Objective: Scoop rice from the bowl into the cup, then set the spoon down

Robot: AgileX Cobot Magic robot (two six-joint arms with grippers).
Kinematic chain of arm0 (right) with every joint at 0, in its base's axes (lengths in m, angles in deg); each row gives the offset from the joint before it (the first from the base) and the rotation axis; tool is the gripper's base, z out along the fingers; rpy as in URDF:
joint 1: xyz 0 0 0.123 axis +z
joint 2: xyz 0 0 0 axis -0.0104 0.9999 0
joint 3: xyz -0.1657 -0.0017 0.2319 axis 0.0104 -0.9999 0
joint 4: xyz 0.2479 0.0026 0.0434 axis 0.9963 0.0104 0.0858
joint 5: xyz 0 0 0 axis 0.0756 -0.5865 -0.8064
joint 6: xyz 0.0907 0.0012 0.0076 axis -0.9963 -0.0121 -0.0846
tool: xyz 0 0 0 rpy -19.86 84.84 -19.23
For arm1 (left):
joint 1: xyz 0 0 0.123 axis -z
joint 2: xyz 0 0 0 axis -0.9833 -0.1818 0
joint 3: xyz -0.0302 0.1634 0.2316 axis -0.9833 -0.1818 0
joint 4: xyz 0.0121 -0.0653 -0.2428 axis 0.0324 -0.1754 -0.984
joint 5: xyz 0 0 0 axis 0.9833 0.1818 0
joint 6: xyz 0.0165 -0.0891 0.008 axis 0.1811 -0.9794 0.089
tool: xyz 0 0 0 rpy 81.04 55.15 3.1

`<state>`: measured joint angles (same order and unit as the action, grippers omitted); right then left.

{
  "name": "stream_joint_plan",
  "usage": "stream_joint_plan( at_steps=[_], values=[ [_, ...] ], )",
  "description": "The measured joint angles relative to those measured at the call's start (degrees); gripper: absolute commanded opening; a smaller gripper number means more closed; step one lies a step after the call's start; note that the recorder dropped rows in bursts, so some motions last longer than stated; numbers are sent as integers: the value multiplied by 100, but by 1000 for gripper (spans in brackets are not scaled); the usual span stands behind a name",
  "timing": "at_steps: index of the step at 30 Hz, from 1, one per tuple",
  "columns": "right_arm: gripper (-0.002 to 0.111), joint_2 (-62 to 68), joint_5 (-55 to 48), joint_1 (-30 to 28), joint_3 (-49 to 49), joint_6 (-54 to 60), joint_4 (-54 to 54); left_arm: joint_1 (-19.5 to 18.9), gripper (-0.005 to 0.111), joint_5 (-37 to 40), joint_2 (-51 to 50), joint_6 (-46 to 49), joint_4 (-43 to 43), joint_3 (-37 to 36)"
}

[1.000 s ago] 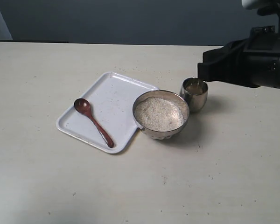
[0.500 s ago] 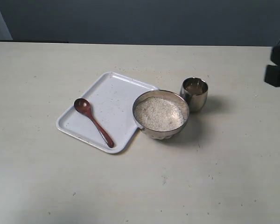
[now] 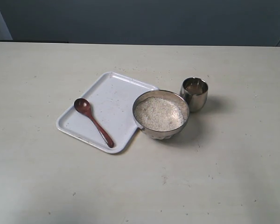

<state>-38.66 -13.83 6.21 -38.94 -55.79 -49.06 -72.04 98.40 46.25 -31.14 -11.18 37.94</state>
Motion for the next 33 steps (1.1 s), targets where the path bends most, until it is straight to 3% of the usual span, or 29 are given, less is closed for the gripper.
stream_joint_plan(
  at_steps=[12,33],
  values=[
    [0,-505,2,-678,-489,0,0,0,1,0,0,0,0,0],
    [0,-767,-360,-714,-735,0,203,0,1,0,0,0,0,0]
  ],
)
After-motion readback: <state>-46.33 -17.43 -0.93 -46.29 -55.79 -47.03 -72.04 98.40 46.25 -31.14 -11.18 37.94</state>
